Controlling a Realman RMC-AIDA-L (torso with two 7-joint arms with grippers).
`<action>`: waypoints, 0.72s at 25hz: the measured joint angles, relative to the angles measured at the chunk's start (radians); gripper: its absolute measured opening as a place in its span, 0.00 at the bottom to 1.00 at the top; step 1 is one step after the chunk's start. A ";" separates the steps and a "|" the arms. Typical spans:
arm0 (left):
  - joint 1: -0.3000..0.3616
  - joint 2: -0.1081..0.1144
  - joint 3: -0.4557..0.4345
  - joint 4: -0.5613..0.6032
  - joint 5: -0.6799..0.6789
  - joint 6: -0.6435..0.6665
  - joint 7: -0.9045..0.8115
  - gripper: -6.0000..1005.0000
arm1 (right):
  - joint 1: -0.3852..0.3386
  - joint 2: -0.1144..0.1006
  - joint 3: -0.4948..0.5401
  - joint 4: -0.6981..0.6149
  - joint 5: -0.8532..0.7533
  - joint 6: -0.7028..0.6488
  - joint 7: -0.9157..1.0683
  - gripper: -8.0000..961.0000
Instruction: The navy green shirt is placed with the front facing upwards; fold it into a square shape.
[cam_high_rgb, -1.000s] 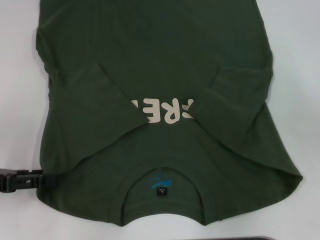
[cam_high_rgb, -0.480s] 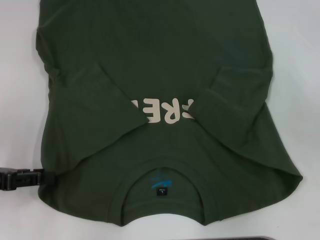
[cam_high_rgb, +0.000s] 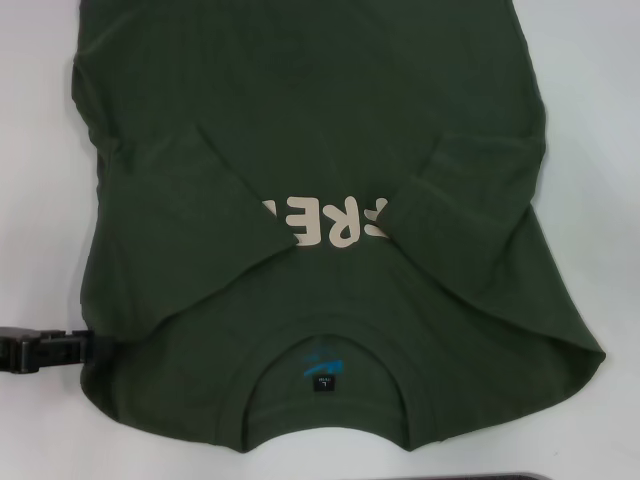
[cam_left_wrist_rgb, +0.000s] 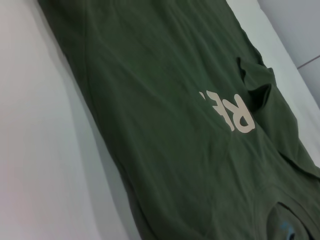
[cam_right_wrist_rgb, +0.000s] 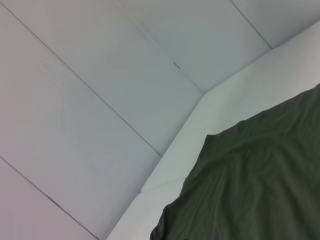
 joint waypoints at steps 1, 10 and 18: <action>0.000 -0.001 0.000 -0.004 0.000 -0.003 0.000 0.49 | 0.000 0.000 0.003 0.000 0.000 0.000 0.000 0.68; -0.003 -0.003 0.000 -0.004 0.007 -0.020 -0.004 0.36 | 0.002 0.000 0.010 0.000 0.000 0.002 0.000 0.68; 0.003 0.008 -0.002 -0.005 0.015 -0.014 -0.028 0.07 | -0.007 0.000 0.005 0.002 -0.005 0.015 0.000 0.69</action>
